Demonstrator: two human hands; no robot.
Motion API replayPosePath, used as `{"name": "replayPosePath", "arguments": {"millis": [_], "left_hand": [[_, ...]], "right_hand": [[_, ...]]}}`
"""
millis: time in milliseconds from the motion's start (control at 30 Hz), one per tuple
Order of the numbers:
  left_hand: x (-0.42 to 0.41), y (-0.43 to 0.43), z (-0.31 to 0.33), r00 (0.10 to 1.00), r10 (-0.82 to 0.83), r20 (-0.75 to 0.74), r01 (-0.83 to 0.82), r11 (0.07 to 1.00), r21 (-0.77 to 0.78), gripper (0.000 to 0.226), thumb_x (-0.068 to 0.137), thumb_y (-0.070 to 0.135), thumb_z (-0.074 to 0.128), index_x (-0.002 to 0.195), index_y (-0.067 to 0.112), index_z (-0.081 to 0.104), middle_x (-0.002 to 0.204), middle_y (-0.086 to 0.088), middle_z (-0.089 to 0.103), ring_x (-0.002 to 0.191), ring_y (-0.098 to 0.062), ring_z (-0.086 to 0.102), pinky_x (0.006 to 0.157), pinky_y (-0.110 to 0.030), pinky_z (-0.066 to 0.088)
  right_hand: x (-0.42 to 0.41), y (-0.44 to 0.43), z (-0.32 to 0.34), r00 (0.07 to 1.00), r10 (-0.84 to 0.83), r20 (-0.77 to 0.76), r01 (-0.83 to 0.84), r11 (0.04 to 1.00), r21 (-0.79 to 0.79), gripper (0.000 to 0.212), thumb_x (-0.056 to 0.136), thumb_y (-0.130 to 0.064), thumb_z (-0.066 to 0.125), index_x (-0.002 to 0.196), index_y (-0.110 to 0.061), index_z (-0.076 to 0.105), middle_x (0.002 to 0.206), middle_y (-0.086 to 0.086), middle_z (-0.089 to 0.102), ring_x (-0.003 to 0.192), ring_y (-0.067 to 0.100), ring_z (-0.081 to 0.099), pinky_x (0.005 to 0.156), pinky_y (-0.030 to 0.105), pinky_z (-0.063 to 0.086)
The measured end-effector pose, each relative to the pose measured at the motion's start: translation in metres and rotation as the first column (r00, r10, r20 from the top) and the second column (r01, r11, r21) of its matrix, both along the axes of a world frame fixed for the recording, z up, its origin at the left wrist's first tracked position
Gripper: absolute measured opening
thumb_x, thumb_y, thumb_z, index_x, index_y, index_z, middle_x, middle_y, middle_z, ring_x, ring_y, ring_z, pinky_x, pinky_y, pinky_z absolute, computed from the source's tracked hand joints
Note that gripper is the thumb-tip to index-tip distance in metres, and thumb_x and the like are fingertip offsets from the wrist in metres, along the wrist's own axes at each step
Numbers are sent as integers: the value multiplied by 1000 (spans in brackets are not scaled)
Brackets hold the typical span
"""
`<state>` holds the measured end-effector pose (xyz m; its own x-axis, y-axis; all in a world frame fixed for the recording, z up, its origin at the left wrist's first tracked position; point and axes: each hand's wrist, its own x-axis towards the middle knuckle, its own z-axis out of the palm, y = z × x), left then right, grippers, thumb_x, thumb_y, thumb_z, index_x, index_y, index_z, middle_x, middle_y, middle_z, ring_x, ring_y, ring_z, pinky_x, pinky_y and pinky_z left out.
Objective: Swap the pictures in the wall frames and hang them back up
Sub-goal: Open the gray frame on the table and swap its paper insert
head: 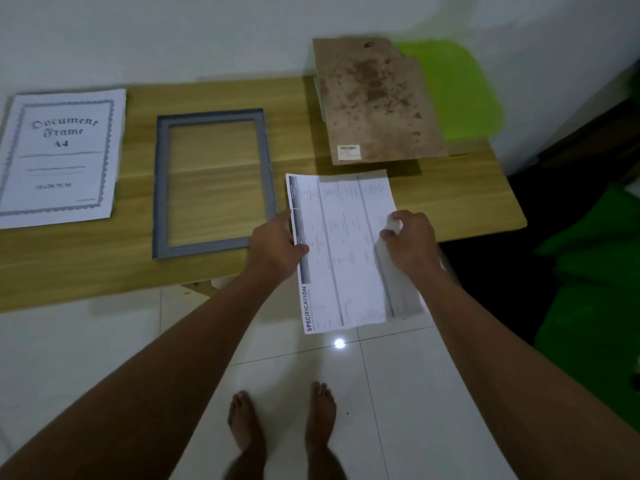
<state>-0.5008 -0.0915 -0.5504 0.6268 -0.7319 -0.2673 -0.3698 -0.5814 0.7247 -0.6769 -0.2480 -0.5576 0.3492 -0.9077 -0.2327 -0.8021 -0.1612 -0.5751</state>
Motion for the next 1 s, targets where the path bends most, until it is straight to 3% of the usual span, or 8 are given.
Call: {"name": "replayPosePath", "arguments": {"millis": [167,267,333,400,533,667,1000], "left_hand": [[-9,-27,-4,949,-126,290,67,976,207,57,79,24,74,130,14,51,109,-14,57,103,-32,56,79,-41,52],[-12,-32,-7,782,-277,559,127,948,292,70,76,31,74,138,12,46,120,-17,55,109,-35,50,80,-44,48],[-12,-33,-12,672,-363,646,209,929,304,60,79,39,68,131,10,56,126,-16,58,114,-37,49,85,-45,43],[-9,-33,-15,642,-432,634,268,900,343,55,83,48,59,124,12,63,131,-13,58,122,-37,47,94,-48,37],[-4,-35,-15,633,-506,586,300,858,417,60,86,51,60,134,15,55,143,-11,49,135,-35,36,107,-55,28],[0,-37,-13,631,-519,576,289,847,446,61,87,51,60,135,15,52,145,-10,47,136,-34,35,109,-56,29],[5,-40,-14,627,-529,572,285,839,464,65,85,54,60,137,16,50,143,-10,49,135,-35,36,109,-58,28]], "right_hand": [[-9,-17,-6,941,194,-277,-254,946,-200,32,99,-28,54,126,-11,58,126,16,52,115,32,48,91,39,44],[-16,-19,-14,896,294,-334,-376,902,-214,44,97,-44,51,130,-14,52,138,13,47,128,35,39,99,47,39],[-20,-21,-21,860,369,-351,-448,876,-178,61,95,-53,48,143,-15,41,151,12,38,142,34,27,111,54,29],[-21,-24,-26,853,391,-346,-467,868,-171,67,94,-57,47,146,-15,36,155,11,33,146,32,21,114,58,22],[-16,-30,-27,844,441,-305,-512,832,-216,61,93,-57,51,134,-12,47,152,12,38,145,30,26,114,59,23],[-9,-34,-31,834,495,-243,-540,823,-176,60,94,-54,52,135,-10,47,151,10,40,143,27,31,113,59,27],[-6,-40,-28,822,499,-274,-554,813,-181,57,94,-53,51,134,-13,46,148,8,41,140,30,32,110,57,30]]}}
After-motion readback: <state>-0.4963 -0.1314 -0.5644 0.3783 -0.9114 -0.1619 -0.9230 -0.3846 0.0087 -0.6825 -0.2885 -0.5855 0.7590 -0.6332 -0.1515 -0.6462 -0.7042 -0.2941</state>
